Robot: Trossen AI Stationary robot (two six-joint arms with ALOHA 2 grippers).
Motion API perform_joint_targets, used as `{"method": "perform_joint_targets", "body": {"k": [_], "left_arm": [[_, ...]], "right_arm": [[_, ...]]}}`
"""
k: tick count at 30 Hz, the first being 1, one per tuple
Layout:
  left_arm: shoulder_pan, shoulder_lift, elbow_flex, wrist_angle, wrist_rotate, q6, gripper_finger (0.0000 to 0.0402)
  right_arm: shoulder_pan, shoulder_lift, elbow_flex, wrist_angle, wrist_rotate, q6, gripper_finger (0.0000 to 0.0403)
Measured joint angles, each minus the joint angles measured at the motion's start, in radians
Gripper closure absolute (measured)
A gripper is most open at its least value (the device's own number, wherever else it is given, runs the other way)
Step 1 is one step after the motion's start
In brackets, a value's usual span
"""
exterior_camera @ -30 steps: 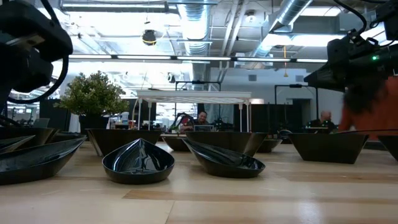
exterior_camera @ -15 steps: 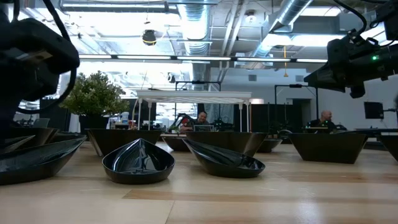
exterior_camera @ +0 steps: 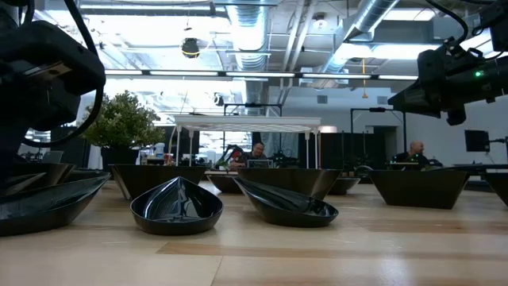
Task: Pick & Place Mini shaped plates
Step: Stack the black drop shaped plate on top of the black drop shaped plate on the shelf
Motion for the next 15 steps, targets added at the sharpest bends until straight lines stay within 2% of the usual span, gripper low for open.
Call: {"method": "perform_joint_targets", "body": {"k": [10, 15], "left_arm": [[-0.005, -0.002, 0.0, 0.0, 0.032, 0.0, 0.0388], [-0.005, -0.003, 0.0, 0.001, 0.034, 0.0, 0.0391]], "right_arm": [[0.0, 0.0, 0.0, 0.0, 0.0, 0.0, 0.0284], [0.0, 0.0, 0.0, 0.0, 0.0, 0.0, 0.0284]]}}
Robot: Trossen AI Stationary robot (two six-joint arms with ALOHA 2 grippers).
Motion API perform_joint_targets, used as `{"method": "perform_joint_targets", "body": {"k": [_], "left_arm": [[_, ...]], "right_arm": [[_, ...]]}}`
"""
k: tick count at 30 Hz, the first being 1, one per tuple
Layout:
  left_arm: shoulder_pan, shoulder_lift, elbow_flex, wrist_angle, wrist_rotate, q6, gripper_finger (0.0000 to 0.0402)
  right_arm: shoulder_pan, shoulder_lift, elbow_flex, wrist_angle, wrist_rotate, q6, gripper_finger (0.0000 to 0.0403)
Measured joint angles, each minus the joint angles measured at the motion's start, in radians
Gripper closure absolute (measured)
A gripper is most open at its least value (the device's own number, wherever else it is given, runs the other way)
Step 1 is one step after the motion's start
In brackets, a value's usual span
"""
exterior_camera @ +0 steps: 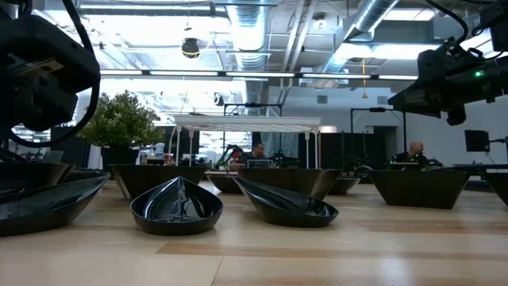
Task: Pick & Place Mini shaped plates
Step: Stack the black drop shaped plate on top of the black drop shaped plate on the shelf
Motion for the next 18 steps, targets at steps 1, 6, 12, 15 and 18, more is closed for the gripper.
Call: {"method": "perform_joint_targets", "body": {"k": [1, 6, 12, 15, 18], "left_arm": [[0.0, 0.0, 0.0, 0.0, 0.006, 0.0, 0.0391], [-0.001, -0.031, 0.0, -0.01, 0.065, 0.0, 0.0394], [-0.001, -0.144, 0.0, -0.01, 0.072, 0.016, 0.0396], [-0.001, -0.232, 0.0, -0.007, 0.071, 0.09, 0.0396], [-0.001, -0.325, 0.0, -0.003, 0.067, 0.159, 0.0396]], "right_arm": [[0.0, 0.0, 0.0, 0.0, 0.0, 0.0, 0.0284], [0.0, 0.0, 0.0, 0.0, 0.0, 0.0, 0.0284], [0.0, 0.0, 0.0, 0.0, 0.0, 0.0, 0.0284], [0.0, 0.0, 0.0, 0.0, 0.0, 0.0, 0.0284], [0.0, 0.0, 0.0, 0.0, 0.0, 0.0, 0.0284]]}}
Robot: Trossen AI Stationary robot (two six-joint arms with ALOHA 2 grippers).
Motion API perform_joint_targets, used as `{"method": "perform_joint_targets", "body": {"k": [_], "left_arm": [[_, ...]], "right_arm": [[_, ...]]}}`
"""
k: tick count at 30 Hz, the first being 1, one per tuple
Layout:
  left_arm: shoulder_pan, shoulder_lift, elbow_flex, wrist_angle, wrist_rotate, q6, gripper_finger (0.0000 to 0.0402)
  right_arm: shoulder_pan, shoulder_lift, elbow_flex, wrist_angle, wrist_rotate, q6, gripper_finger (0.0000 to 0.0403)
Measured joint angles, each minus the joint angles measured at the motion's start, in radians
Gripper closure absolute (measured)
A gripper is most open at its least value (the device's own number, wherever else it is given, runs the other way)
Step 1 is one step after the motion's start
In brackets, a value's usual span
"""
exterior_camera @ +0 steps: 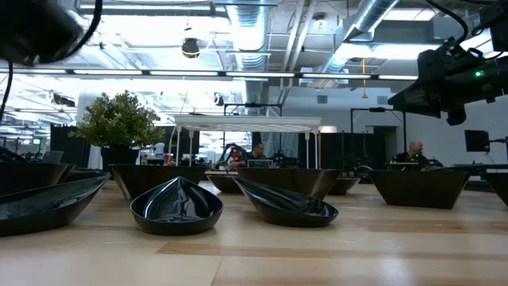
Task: Pick & Place Mini shaped plates
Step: Stack the black drop shaped plate on top of the black drop shaped plate on the shelf
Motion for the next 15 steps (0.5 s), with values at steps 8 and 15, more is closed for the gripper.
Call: {"method": "perform_joint_targets", "body": {"k": [8, 15], "left_arm": [[0.031, -0.171, 0.0, 0.003, -0.117, 0.128, 0.0397], [0.192, -0.226, 0.032, 0.002, -0.159, 0.322, 0.0398]], "right_arm": [[0.0, 0.0, 0.0, 0.0, 0.0, 0.0, 0.0284], [0.0, 0.0, 0.0, 0.0, 0.0, 0.0, 0.0284]]}}
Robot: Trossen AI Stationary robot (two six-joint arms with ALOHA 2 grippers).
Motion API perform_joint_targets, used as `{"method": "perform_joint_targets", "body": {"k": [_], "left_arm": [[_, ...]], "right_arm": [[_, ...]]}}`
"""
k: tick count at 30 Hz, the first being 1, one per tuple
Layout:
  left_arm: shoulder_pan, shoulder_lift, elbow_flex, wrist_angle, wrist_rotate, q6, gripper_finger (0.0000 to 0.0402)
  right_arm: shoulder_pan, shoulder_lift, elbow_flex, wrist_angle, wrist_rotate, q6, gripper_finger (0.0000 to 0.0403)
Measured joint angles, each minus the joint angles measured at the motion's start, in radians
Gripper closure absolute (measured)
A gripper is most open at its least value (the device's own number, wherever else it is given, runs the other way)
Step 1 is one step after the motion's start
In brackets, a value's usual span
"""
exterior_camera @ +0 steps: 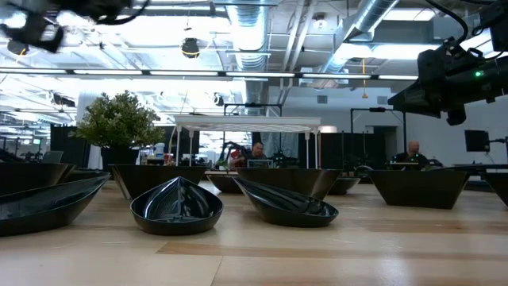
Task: Pick & Place Mini shaped plates
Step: Stack the black drop shaped plate on top of the black drop shaped plate on the shelf
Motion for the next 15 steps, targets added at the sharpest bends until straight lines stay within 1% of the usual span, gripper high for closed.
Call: {"method": "perform_joint_targets", "body": {"k": [4, 8, 15], "left_arm": [[0.136, -0.001, 0.055, 0.0, 0.0, 0.198, 0.0398], [0.282, -0.001, 0.109, -0.003, 0.01, 0.363, 0.0398], [0.52, -0.001, 0.166, -0.007, 0.105, 0.607, 0.0398]], "right_arm": [[0.0, 0.0, 0.0, 0.0, 0.0, 0.0, 0.0284], [0.0, 0.0, 0.0, 0.0, 0.0, 0.0, 0.0284], [0.0, 0.0, 0.0, 0.0, 0.0, 0.0, 0.0284]]}}
